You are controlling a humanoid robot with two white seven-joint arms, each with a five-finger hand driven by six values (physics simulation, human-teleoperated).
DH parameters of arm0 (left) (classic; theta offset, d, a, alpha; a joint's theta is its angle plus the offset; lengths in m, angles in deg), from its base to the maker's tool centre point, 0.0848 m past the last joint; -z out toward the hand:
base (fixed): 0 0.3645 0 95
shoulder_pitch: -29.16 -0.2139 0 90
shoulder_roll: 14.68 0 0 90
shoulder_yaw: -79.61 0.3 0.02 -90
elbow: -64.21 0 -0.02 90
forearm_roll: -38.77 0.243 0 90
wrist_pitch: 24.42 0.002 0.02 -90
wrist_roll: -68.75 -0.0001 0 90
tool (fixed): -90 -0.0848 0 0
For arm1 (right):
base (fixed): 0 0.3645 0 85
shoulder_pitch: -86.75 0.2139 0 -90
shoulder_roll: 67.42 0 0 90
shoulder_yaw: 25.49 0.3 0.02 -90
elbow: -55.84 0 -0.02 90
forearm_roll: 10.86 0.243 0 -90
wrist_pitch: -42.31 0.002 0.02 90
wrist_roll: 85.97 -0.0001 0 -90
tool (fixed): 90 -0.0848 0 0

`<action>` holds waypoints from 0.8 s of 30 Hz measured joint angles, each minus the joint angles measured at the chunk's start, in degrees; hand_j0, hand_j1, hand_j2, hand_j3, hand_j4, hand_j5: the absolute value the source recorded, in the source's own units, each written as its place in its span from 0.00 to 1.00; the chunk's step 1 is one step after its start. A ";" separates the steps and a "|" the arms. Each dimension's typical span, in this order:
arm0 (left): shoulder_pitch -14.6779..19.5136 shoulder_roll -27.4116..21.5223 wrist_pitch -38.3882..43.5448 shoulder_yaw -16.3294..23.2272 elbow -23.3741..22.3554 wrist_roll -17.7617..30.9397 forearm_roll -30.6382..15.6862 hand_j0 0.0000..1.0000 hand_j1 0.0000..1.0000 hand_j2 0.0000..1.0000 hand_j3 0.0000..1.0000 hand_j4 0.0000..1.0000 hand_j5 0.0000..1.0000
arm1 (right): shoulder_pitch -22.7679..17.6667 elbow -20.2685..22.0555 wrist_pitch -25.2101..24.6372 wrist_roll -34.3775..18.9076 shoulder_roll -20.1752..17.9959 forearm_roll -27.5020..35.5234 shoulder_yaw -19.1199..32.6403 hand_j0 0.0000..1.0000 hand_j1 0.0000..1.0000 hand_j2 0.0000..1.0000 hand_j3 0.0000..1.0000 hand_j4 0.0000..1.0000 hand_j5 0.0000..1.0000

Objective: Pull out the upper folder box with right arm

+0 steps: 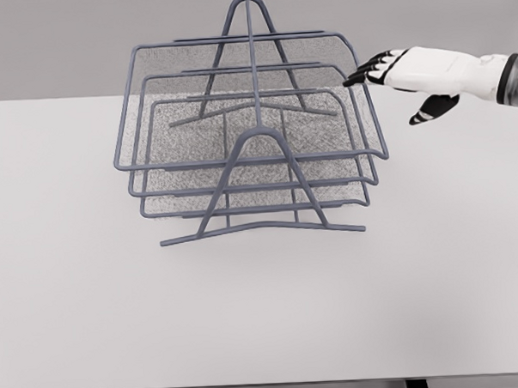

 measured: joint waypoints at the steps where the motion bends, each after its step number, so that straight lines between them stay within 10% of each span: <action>1: 0.00 0.00 0.00 0.00 0.00 0.00 0.00 1.00 1.00 1.00 1.00 1.00 1.00 | 0.00 0.54 0.00 0.01 0.15 -0.14 -0.08 1.00 1.00 1.00 1.00 1.00 1.00; 24: 0.00 0.00 0.00 -0.01 0.00 0.00 0.00 1.00 1.00 1.00 1.00 1.00 1.00 | -2.20 2.30 -0.47 0.16 -3.39 -0.14 -1.29 1.00 1.00 1.00 1.00 1.00 1.00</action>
